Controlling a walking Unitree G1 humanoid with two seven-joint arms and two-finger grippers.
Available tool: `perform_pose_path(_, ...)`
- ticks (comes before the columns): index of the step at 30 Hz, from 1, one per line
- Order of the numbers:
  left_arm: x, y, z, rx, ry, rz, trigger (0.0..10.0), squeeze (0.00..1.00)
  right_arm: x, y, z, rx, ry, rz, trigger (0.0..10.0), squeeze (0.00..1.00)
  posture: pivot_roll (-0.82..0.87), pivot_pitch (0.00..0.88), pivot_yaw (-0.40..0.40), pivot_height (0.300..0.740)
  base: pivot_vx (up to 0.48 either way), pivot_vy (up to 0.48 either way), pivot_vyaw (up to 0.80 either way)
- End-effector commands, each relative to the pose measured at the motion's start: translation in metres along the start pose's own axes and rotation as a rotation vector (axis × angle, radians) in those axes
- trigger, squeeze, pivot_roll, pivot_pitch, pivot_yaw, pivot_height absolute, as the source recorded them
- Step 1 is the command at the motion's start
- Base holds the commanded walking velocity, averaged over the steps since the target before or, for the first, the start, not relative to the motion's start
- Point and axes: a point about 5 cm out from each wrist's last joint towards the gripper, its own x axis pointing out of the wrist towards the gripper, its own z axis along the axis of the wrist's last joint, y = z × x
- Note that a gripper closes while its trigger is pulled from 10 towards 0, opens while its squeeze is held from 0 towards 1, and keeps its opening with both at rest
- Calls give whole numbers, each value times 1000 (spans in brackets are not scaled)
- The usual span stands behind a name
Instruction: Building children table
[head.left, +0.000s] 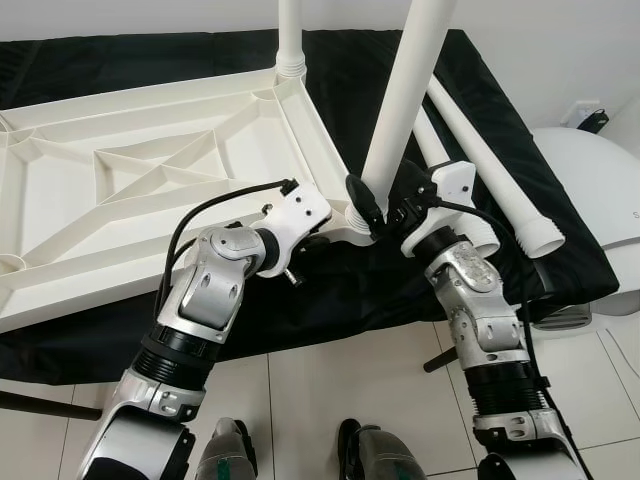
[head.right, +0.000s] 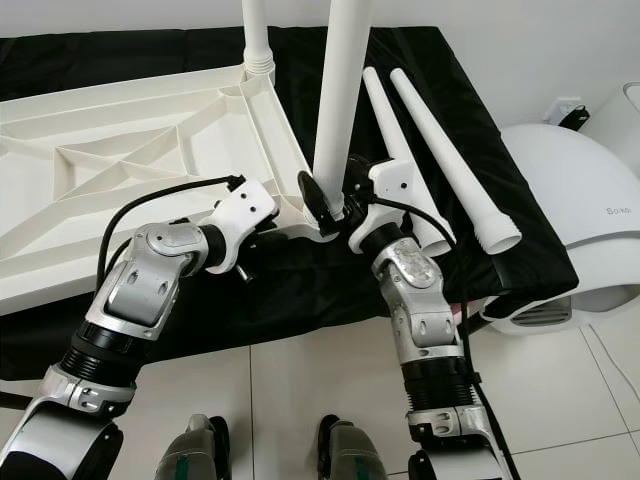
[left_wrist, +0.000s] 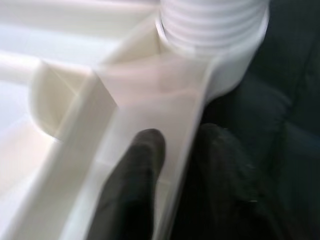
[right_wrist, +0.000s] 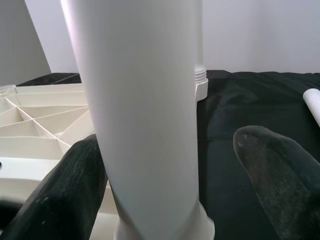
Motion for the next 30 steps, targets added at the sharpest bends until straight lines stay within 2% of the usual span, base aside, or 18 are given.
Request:
perform_pose_path(1, -4, 8, 16, 46, -64, 114, 10000, 1000, 0, -1, 2, 7, -6, 25, 10000, 0, 25, 184, -21, 740, 0, 0, 0)
perform_pose_path(4, -4, 8, 16, 62, -59, 110, 10000, 1000, 0, -2, 4, 14, -12, 69, 10000, 0, 25, 185, -20, 740, 0, 0, 0)
perform_pose_path(5, -4, 8, 16, 65, -60, 109, 10000, 541, 0, -2, 4, 15, -11, 79, 10000, 0, 26, 185, -21, 740, 0, 0, 0)
perform_pose_path(6, -4, 8, 16, 65, -60, 109, 10000, 541, 0, -2, 4, 15, -11, 79, 10000, 0, 26, 185, -21, 740, 0, 0, 0)
perform_pose_path(7, -4, 8, 16, 70, -58, 107, 10000, 0, 0, -4, 4, 11, -8, 85, 10000, 0, 27, 185, -21, 740, 0, 0, 0)
perform_pose_path(18, -8, 8, 12, 97, -51, 104, 10000, 0, -2, -17, 5, -10, 11, 120, 10000, 0, 35, 188, -28, 740, 0, 0, 0)
perform_pose_path(30, -16, 10, 5, 112, -42, 102, 10000, 0, -6, -21, 3, -9, 22, 158, 10000, 0, 38, 184, -27, 740, 0, 0, 0)
